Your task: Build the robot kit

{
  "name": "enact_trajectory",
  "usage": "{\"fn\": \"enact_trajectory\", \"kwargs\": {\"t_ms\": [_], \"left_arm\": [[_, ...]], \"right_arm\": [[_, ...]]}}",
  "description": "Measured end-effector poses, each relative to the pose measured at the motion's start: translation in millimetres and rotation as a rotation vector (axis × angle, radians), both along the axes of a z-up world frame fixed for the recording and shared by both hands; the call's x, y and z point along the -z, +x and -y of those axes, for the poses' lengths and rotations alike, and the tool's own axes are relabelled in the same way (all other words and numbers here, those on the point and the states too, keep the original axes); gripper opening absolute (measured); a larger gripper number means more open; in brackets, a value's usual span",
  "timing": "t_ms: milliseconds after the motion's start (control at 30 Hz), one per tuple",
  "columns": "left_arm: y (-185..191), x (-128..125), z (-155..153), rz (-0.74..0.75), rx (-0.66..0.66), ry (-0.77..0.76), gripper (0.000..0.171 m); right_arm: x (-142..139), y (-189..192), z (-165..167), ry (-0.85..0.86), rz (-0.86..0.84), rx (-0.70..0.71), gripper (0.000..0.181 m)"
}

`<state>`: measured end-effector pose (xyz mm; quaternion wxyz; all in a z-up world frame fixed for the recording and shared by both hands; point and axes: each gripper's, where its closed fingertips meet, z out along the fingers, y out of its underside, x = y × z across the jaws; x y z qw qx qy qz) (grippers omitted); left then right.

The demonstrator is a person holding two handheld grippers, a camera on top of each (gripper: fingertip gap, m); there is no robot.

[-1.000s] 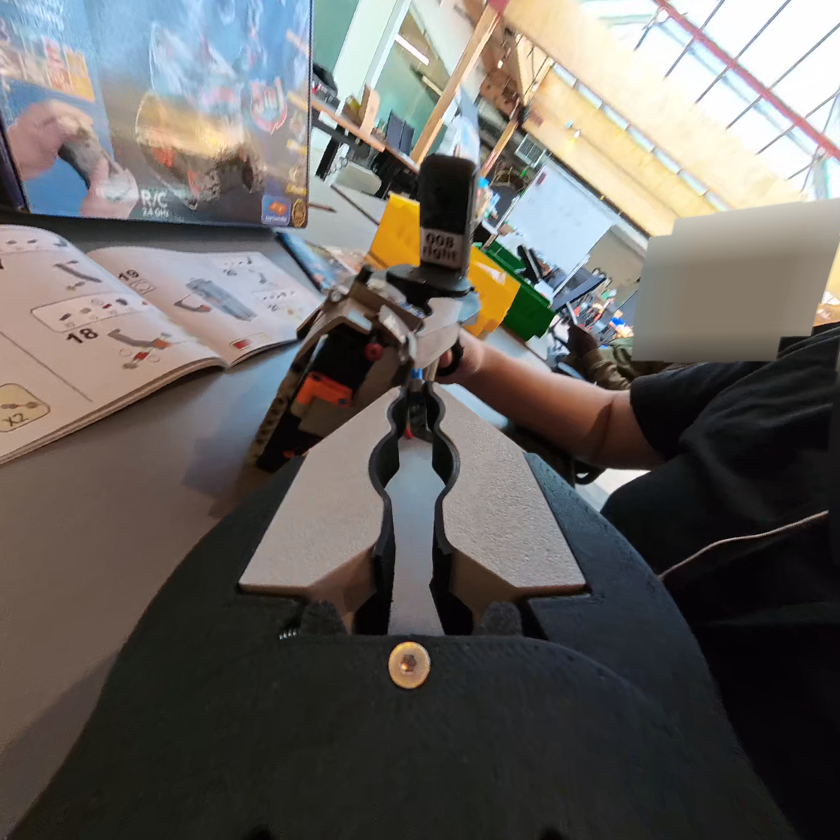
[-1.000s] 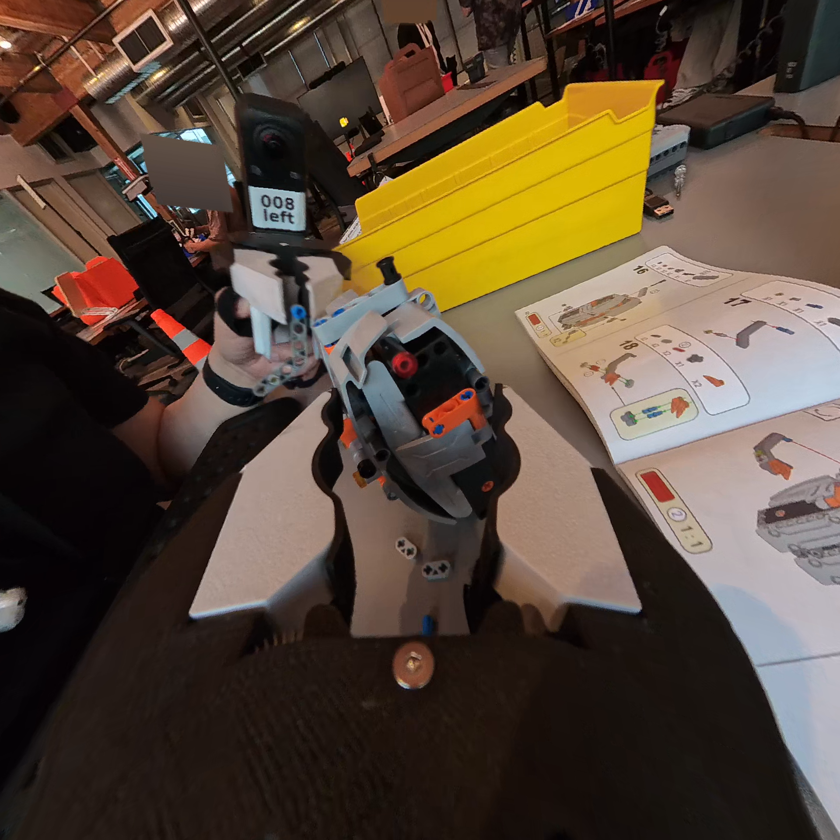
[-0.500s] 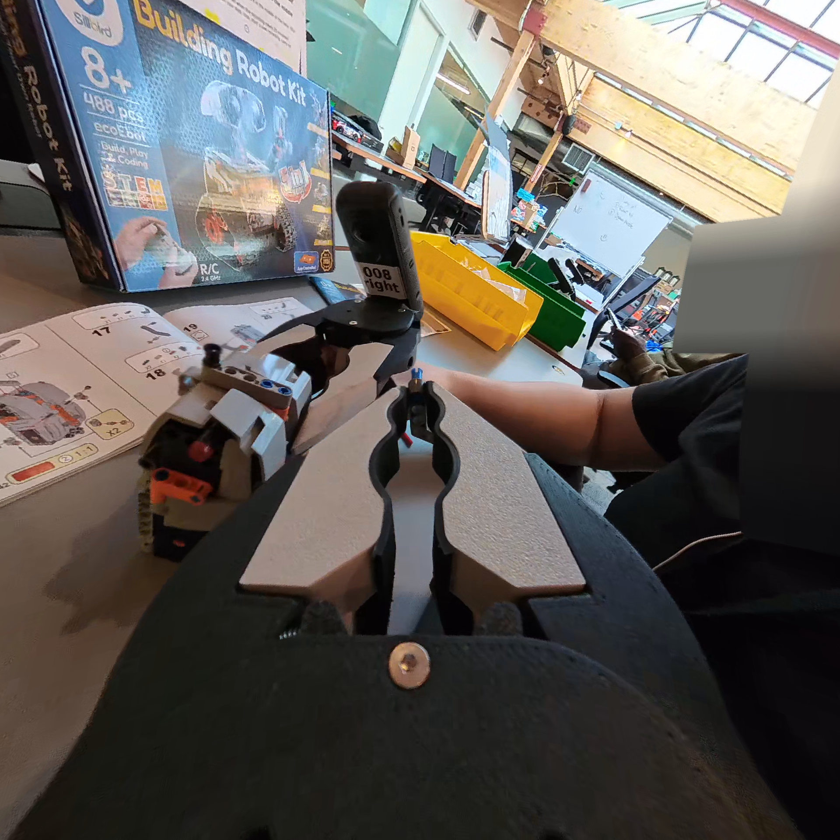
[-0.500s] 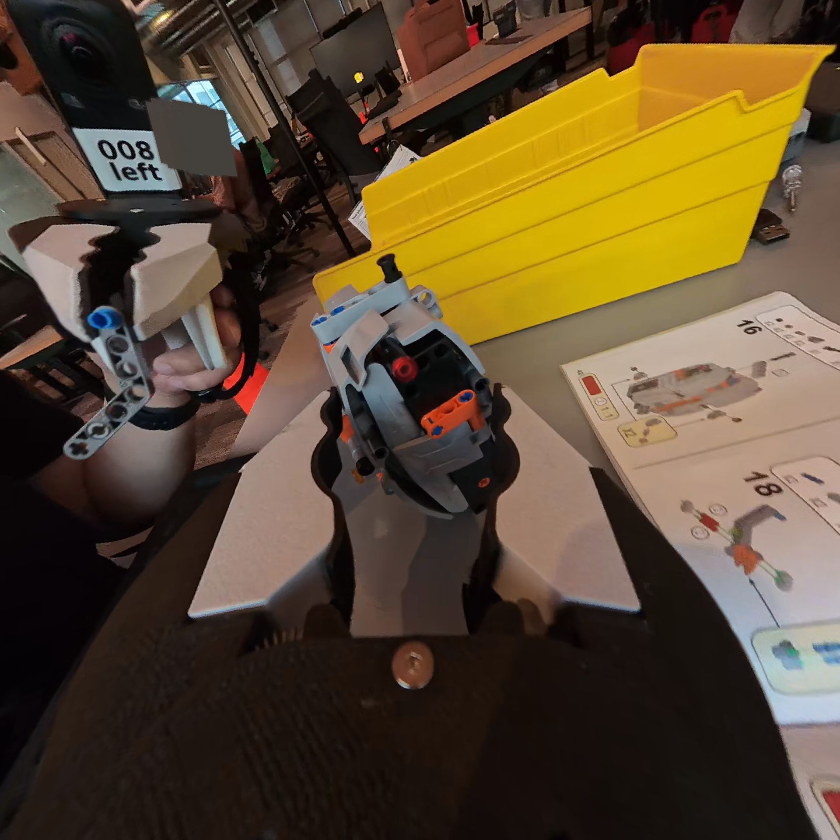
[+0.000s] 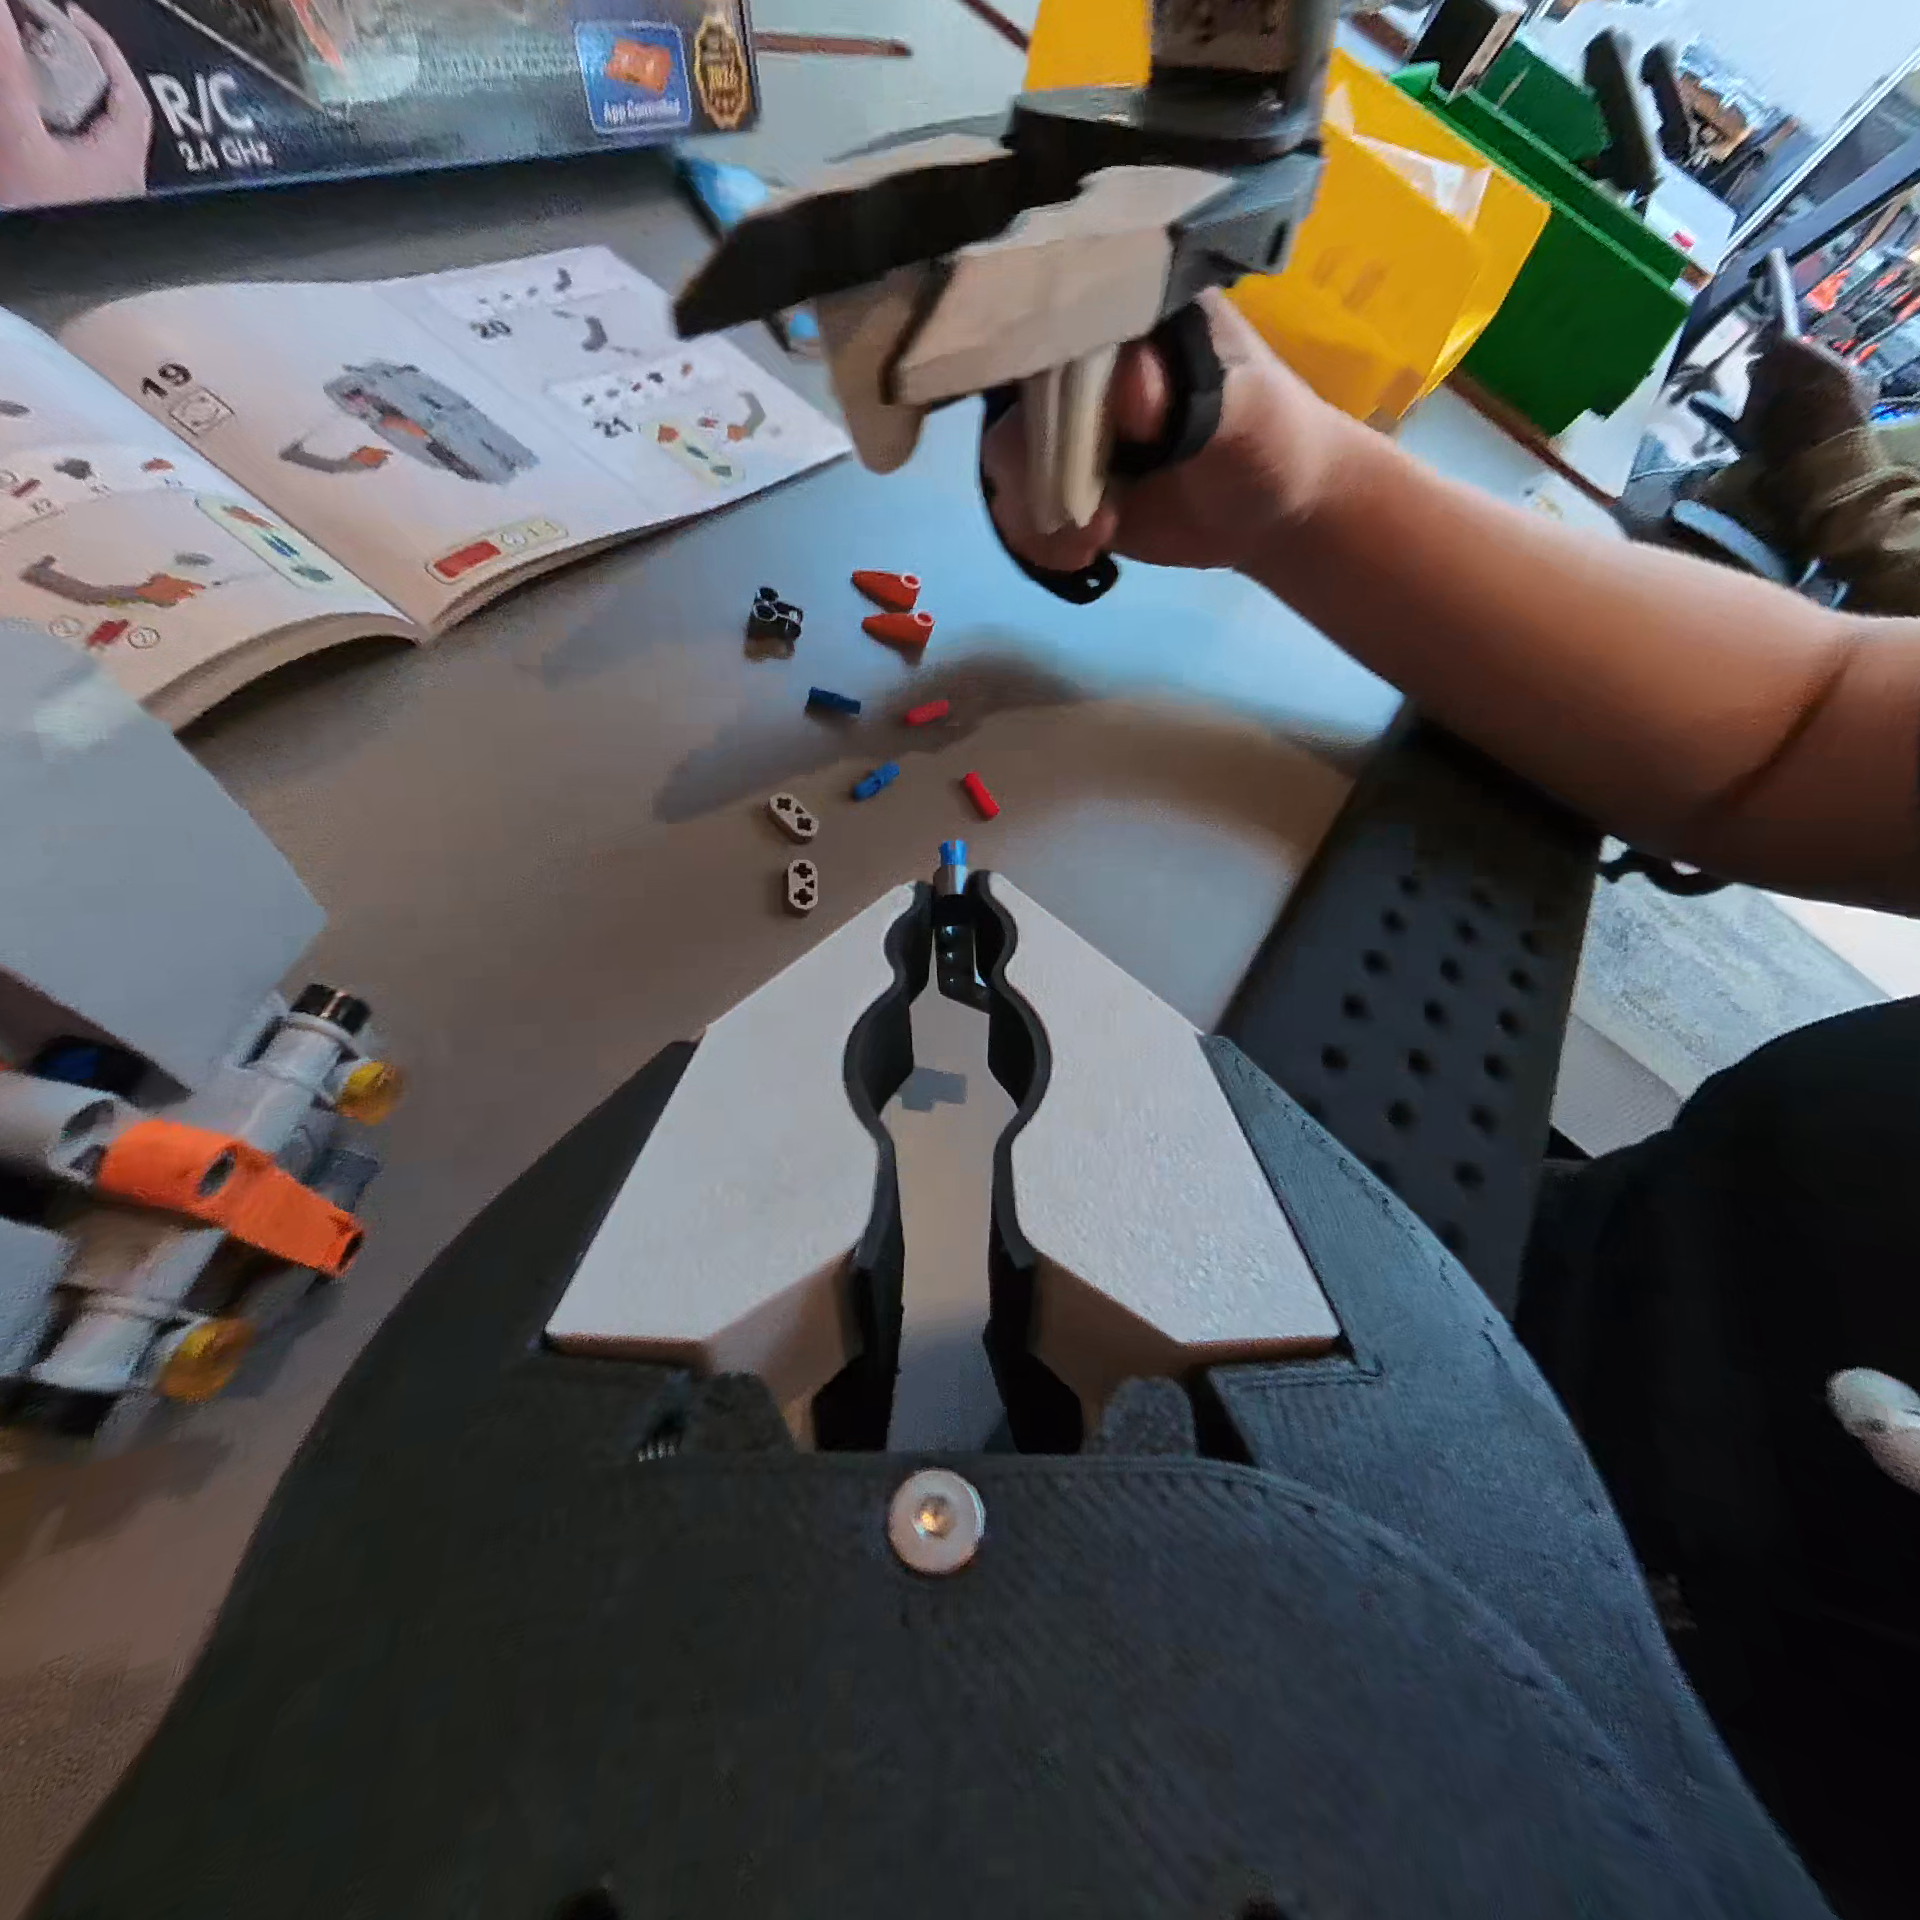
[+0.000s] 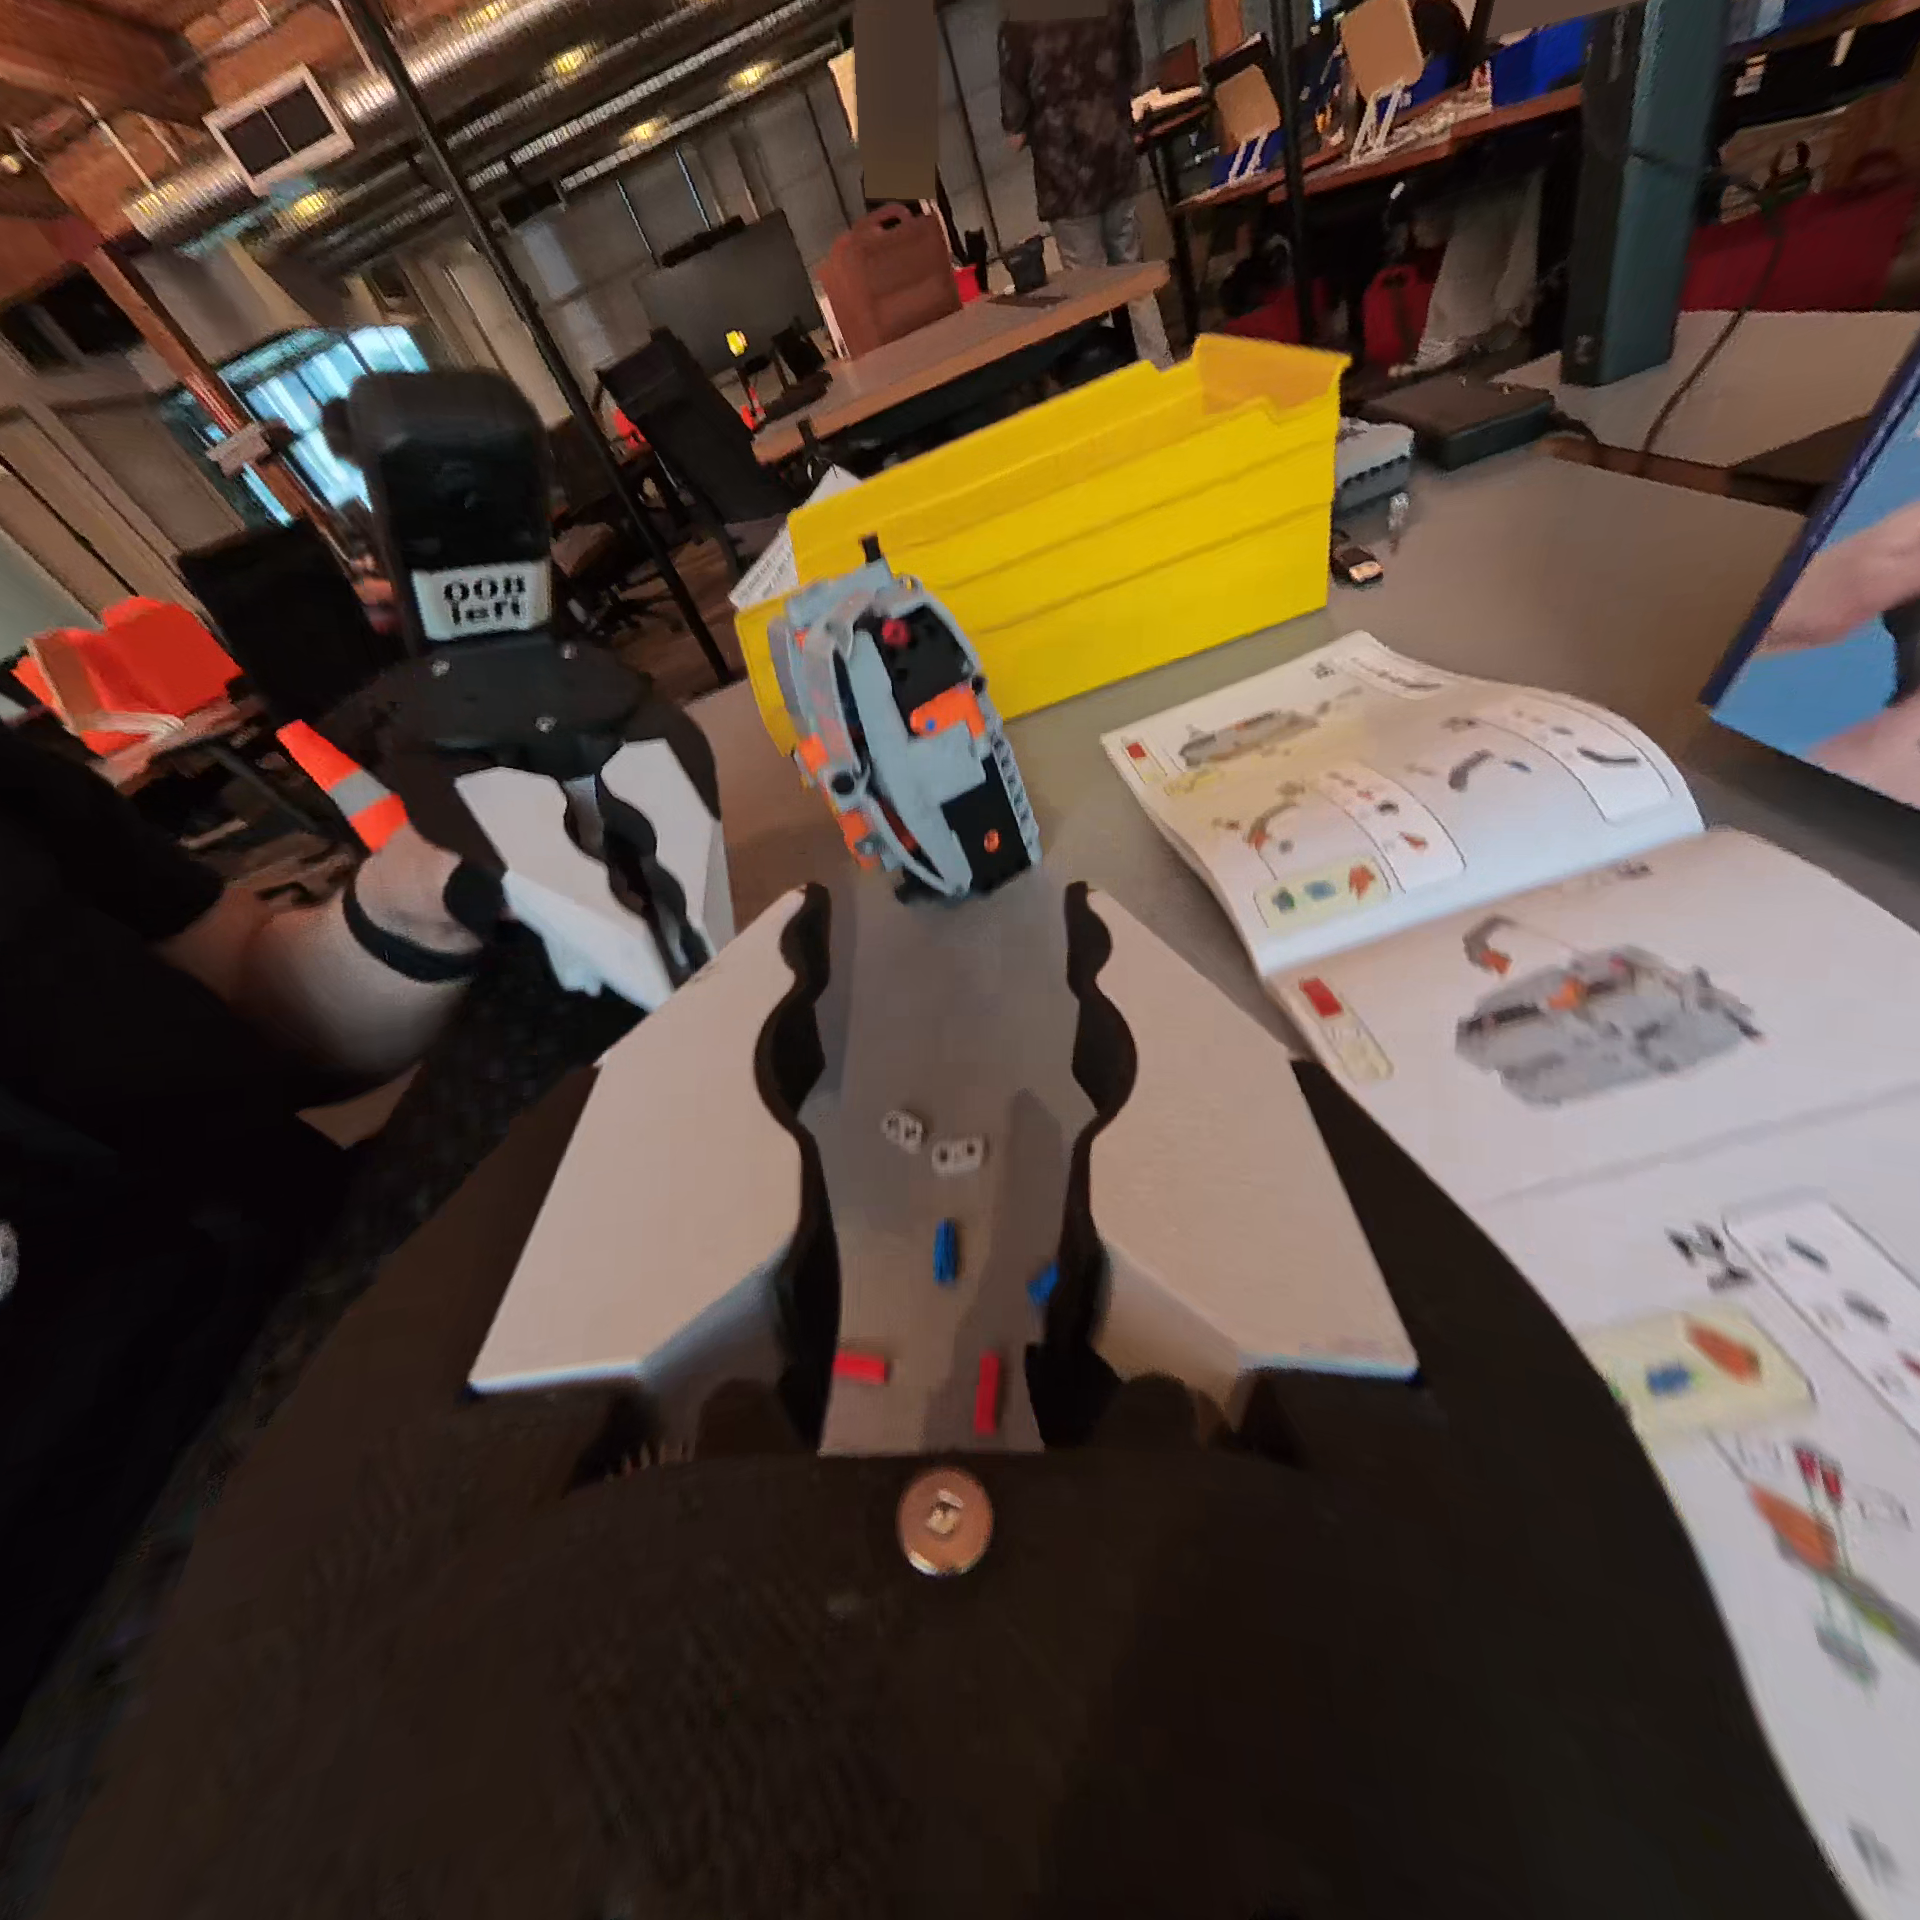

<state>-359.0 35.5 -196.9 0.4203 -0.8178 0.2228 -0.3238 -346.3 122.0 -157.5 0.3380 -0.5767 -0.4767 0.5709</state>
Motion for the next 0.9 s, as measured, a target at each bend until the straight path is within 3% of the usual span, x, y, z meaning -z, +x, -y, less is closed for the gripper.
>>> {"fn": "enact_trajectory", "kwargs": {"t_ms": [100,300,467,667,900], "left_arm": [[4,1,-5,-0.011,0.018,0.037,0.006],[-5,-1,-17,-0.017,-0.029,0.082,0.006],[-12,21,-26,-0.202,-0.085,0.04,0.006],[-14,28,-31,-0.262,-0.151,0.035,0.006],[-16,30,-32,-0.257,-0.135,0.044,0.006]], "right_arm": [[16,20,15,0.036,0.058,-0.028,0.028],[29,23,32,0.044,0.157,-0.081,0.027],[56,23,37,0.135,0.31,-0.097,0.025],[56,27,39,0.223,0.355,-0.089,0.025],[56,32,30,0.289,0.386,-0.053,0.025]]}}
